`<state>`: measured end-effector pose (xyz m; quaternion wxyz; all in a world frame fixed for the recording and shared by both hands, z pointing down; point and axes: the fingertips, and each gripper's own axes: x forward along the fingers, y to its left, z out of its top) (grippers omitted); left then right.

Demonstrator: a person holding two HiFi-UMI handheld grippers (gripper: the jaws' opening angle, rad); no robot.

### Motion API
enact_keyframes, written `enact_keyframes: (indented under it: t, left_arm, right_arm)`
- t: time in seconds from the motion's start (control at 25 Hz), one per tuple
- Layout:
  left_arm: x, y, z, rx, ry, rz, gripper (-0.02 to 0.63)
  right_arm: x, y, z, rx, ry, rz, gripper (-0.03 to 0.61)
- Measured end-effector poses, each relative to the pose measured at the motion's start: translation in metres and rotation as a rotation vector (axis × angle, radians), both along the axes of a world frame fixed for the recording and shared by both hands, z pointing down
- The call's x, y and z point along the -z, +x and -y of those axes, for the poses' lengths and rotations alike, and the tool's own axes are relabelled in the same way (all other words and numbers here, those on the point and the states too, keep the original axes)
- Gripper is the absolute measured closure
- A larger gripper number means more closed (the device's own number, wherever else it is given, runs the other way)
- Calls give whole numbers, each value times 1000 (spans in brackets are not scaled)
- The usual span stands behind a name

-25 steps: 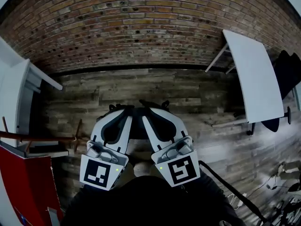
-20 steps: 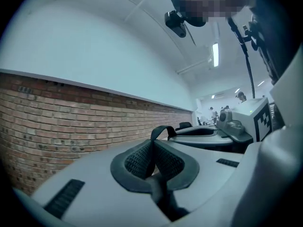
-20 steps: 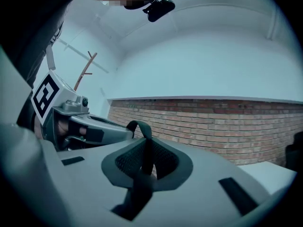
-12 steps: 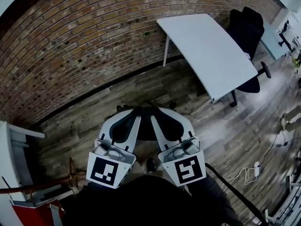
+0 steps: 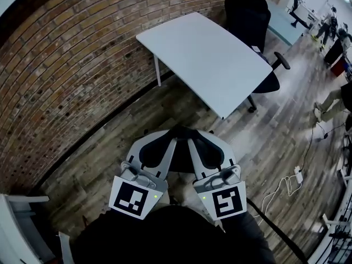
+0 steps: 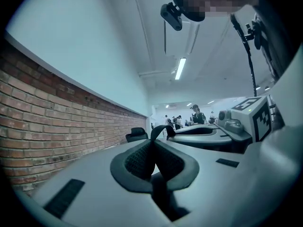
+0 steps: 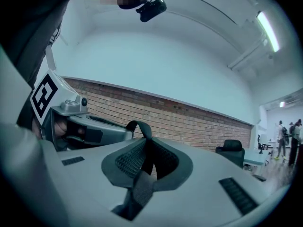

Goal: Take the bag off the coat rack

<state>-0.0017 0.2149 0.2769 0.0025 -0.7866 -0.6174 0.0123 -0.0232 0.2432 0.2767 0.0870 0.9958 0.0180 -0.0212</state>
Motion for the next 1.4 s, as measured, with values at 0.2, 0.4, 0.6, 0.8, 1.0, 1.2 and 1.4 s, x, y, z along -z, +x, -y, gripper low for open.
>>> enact_keyframes:
  t: [0.2,0.4,0.6,0.8,1.0,1.2,1.4]
  left_arm:
    - [1,35,-33,-56,10,-8,591]
    - [0,82,-56,-73,21,1,591]
    - [4,132,-70,-78,28,24,591]
    - [3,179,-80,-67,42,22,591]
    - [11,214,-88,-47,26,3,591]
    - [33,241,-96,-25,3,-19,591]
    - [55,271,-106,6,-21,-22,591]
  right_arm:
    - [-3,34,-32,-61,11,5,541]
    - [-4,79,-56,-91,32,-4,541]
    - [2,130,-71,-96,30,0,541]
    - [3,179,-83,-78,34,4,541]
    - [11,214,-91,-69,25,-10,541]
    - [29,243,-100,-52,13,-15,541]
    - [49,275,-111,-16,28,-25,542]
